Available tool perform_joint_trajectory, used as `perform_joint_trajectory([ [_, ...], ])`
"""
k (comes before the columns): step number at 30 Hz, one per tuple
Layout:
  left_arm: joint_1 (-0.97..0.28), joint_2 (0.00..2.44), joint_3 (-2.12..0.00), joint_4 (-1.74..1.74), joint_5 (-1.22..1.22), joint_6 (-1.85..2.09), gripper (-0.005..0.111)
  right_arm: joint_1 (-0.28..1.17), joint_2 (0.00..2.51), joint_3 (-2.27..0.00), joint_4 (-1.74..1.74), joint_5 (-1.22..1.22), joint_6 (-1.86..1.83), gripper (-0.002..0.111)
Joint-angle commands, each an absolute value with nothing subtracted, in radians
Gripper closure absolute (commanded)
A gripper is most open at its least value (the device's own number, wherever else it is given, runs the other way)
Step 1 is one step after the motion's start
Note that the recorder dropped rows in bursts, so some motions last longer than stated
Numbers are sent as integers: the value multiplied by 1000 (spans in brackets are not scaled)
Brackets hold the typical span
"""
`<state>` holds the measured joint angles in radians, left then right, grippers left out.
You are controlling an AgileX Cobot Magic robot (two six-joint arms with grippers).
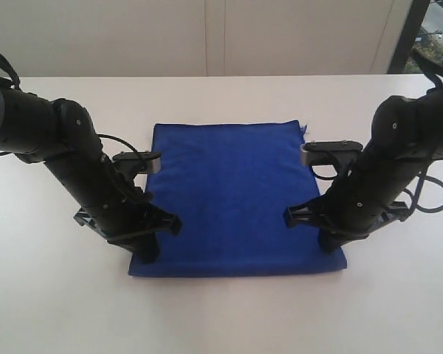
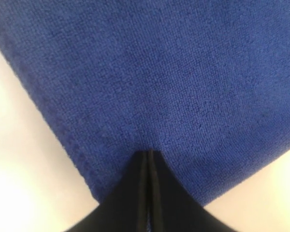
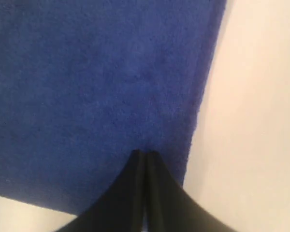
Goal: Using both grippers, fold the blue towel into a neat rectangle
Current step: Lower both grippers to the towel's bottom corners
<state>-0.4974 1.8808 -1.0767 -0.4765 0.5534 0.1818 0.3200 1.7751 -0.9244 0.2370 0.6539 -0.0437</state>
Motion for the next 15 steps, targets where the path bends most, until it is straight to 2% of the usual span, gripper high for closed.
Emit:
perform_joint_trajectory([
  [1, -502, 1894, -1067, -463, 578, 184, 107, 318, 1795, -918, 204, 675, -40, 108],
  [8, -502, 1894, -1067, -463, 576, 184, 107, 318, 1817, -918, 204, 673, -38, 108],
  [15, -502, 1870, -1073, -460, 573, 184, 107, 318, 1714, -920, 206, 673, -18, 108],
])
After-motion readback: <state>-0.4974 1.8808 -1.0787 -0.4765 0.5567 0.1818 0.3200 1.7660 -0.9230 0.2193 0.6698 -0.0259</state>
